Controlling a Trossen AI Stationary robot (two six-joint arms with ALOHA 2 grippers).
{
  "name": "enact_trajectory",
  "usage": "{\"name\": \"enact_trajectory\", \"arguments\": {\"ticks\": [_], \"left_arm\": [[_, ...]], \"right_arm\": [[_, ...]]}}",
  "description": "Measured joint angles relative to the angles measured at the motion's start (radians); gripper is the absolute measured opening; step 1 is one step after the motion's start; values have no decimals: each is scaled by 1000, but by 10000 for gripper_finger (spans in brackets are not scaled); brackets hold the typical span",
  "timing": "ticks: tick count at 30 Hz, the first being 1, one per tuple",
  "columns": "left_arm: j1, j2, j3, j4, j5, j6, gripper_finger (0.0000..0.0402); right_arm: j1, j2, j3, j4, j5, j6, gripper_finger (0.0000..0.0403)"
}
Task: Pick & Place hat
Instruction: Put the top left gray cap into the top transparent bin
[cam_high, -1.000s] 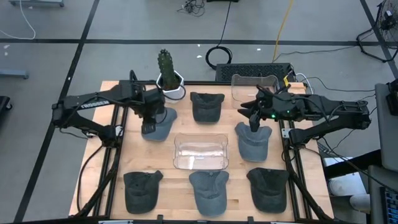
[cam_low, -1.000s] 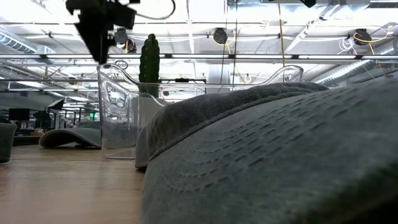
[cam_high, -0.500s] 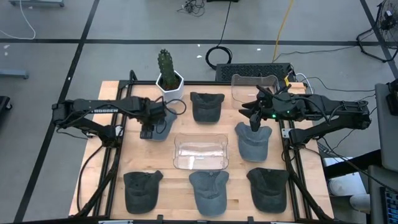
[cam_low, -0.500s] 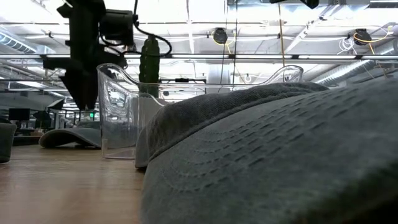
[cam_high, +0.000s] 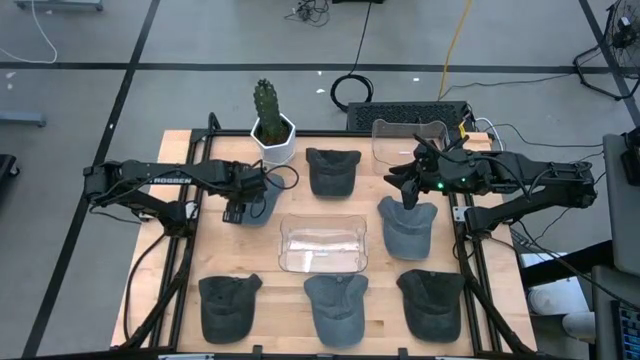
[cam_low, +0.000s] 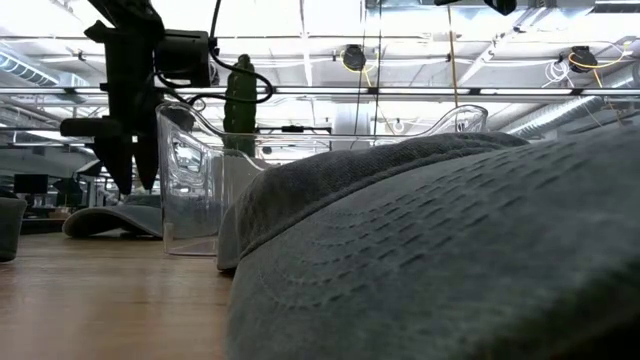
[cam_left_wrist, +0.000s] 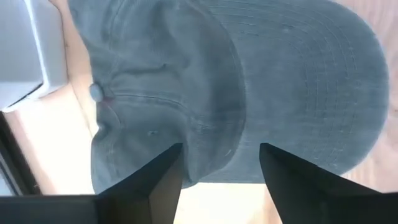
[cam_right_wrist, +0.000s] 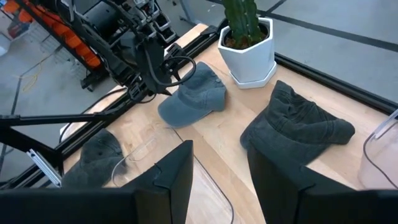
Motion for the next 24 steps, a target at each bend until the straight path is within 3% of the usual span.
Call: {"name": "enact_trajectory", "arguments": {"ticks": [3, 12, 24], "left_arm": [[15, 0, -1, 7, 60, 16, 237], [118, 0, -15, 108, 81, 42, 241], [246, 0, -16, 56, 226, 212, 241]], "right_arm": [[0, 0, 0, 0, 0, 7, 142], [0, 8, -1, 50, 1, 41, 142], [2, 73, -1, 110, -3, 57, 142]]}}
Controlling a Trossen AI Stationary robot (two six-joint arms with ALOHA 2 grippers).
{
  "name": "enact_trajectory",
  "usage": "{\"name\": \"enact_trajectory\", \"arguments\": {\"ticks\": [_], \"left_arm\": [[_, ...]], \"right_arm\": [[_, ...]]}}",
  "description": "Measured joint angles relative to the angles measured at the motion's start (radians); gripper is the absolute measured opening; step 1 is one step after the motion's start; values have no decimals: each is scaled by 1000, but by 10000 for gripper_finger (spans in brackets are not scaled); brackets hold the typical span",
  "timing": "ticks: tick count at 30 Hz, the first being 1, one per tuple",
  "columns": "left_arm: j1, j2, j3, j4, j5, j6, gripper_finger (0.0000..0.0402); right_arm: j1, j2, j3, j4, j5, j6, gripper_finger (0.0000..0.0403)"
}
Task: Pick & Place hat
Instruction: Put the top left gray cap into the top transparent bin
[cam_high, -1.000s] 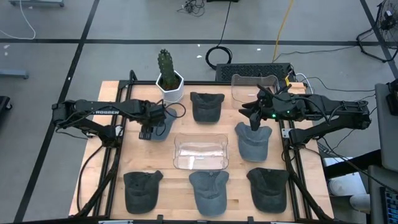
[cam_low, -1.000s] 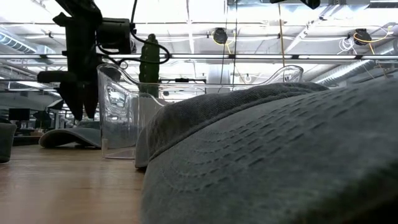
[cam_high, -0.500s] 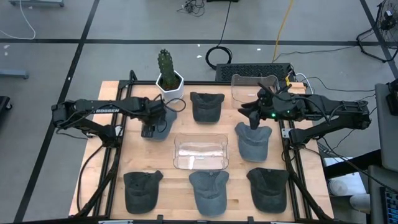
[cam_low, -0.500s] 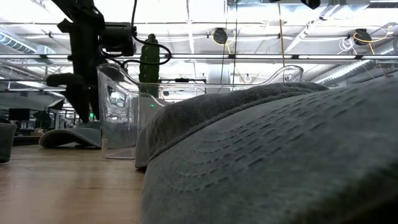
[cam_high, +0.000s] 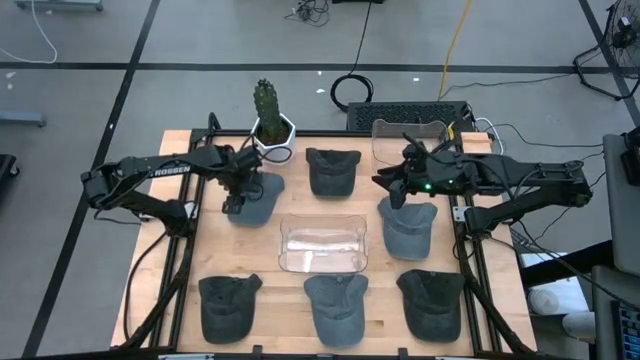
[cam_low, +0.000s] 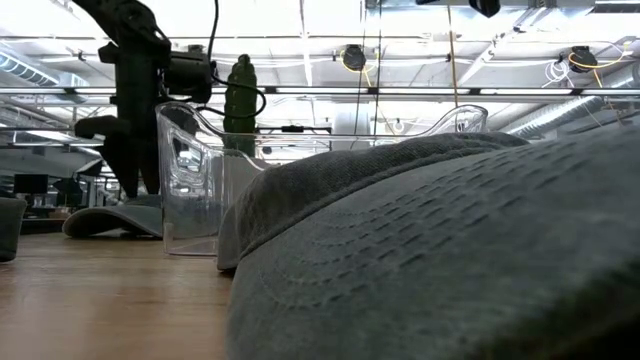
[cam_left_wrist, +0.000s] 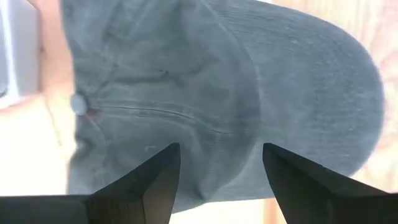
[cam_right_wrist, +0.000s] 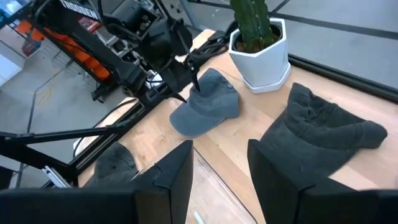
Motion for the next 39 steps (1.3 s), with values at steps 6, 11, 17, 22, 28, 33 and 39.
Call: {"name": "enact_trajectory", "arguments": {"ticks": [6, 11, 17, 22, 28, 33, 39], "left_arm": [[39, 1, -14, -3, 38, 44, 241], [52, 1, -64, -2, 32, 66, 236], [43, 0, -79, 2, 34, 40, 172], [28, 0, -79, 1, 29, 18, 98], [-5, 1, -31, -45, 33, -55, 16], [-52, 0, 81, -133, 33, -100, 17], [-127, -34, 264, -262, 66, -113, 6]], "right_arm": [[0, 36, 0, 31, -52, 3, 141], [0, 53, 0, 31, -78, 11, 141], [0, 54, 0, 31, -77, 17, 141], [0, 54, 0, 31, -77, -1, 141], [0, 54, 0, 31, -75, -41, 141], [0, 54, 0, 31, -75, -108, 141], [-21, 54, 0, 104, -76, -205, 141]]}}
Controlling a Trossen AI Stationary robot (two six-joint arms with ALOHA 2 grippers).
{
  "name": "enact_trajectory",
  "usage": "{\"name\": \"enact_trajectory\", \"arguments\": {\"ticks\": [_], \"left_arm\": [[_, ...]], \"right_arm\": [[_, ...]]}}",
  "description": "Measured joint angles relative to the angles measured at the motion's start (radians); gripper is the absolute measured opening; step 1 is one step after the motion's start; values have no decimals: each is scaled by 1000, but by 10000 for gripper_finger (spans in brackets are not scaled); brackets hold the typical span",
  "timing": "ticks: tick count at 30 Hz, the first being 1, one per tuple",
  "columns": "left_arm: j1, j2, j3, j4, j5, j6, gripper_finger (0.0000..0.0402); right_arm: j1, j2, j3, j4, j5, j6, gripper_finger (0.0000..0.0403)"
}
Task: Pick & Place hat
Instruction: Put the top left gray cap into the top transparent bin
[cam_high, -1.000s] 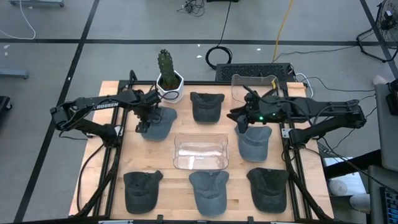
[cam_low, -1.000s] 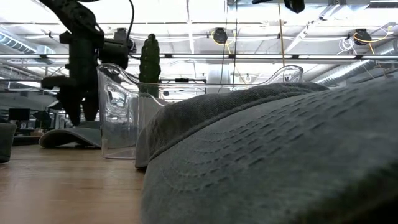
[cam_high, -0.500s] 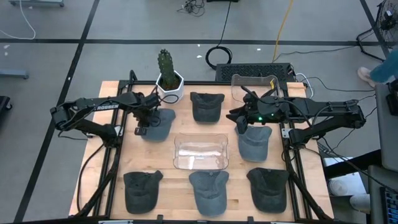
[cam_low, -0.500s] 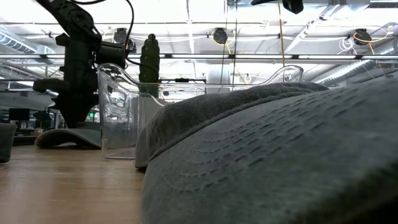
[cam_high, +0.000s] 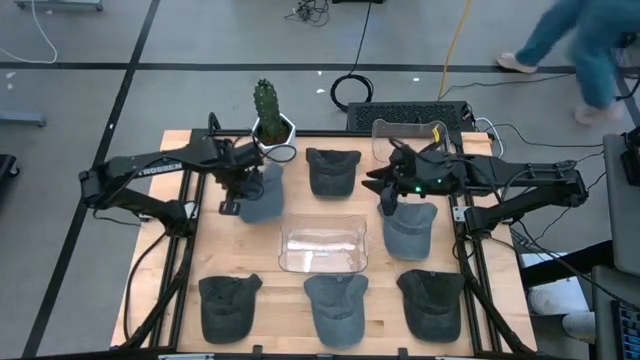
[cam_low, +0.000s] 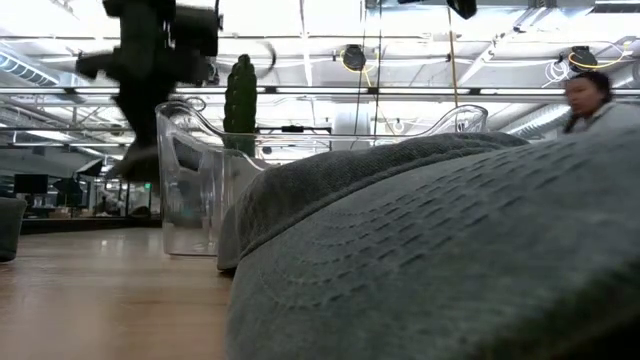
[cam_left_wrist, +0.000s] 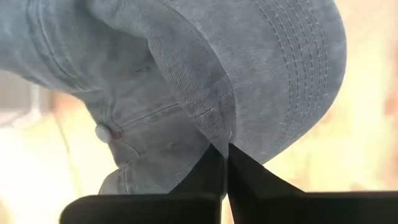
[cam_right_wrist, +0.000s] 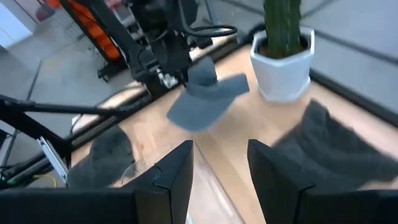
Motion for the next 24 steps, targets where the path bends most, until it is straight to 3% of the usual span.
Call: {"name": "enact_trajectory", "arguments": {"ticks": [5, 10, 19, 24], "left_arm": [[-68, -2, 189, -52, 54, -59, 14], [-141, 21, 344, -25, 75, -112, 6], [-226, 99, 434, -24, 117, -196, 6], [-263, 152, 464, 10, 128, -209, 6]], "right_arm": [[-32, 13, 1, 193, -8, -119, 141], [-108, 100, 10, 371, -207, -156, 141], [-145, 352, 302, 230, -419, -373, 141], [-148, 452, 362, 175, -531, -420, 141]]}}
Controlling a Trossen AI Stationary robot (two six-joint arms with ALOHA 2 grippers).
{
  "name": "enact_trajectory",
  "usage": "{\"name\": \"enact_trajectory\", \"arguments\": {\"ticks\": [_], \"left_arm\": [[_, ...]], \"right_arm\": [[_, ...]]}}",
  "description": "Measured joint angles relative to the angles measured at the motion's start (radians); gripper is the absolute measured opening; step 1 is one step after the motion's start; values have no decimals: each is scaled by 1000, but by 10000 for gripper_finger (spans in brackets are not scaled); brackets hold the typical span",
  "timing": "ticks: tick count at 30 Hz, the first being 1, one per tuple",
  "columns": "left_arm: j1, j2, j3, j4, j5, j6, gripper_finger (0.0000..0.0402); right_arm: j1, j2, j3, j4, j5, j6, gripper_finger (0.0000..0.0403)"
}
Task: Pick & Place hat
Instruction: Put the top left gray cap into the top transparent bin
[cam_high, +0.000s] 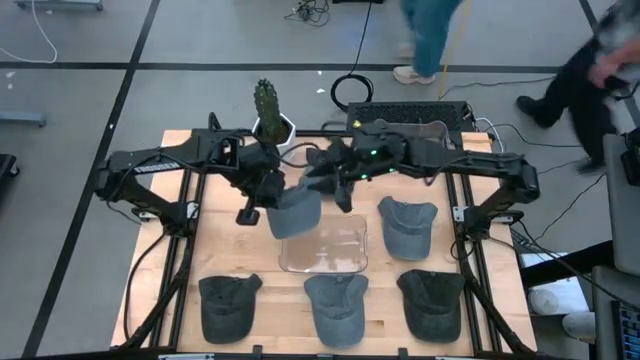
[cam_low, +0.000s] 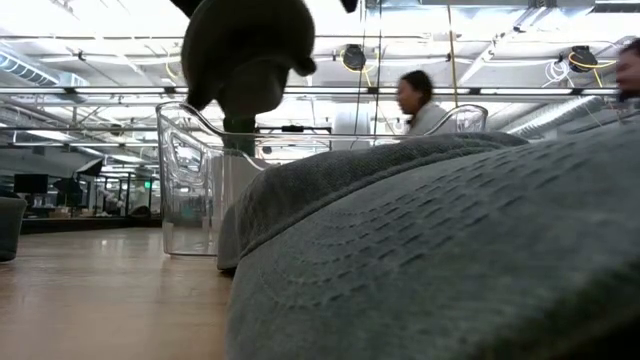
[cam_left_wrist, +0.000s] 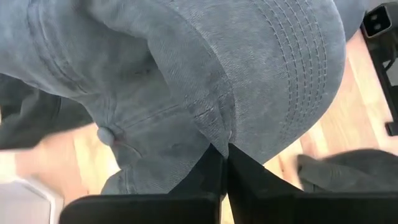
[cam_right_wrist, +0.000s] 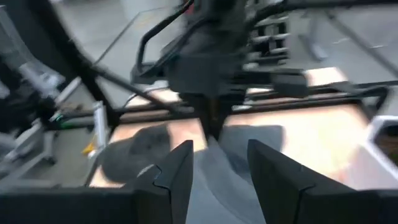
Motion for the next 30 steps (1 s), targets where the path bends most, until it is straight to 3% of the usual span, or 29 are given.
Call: {"name": "enact_trajectory", "arguments": {"ticks": [9, 21, 30], "left_arm": [[-33, 29, 25, 133, 23, -46, 6], [-62, 28, 25, 138, 22, -20, 6], [-77, 27, 25, 132, 25, 13, 6]], "right_arm": [[31, 85, 2, -4, -83, -22, 141], [23, 87, -17, -88, -73, -28, 141], [18, 63, -16, 10, -19, -21, 147]]}}
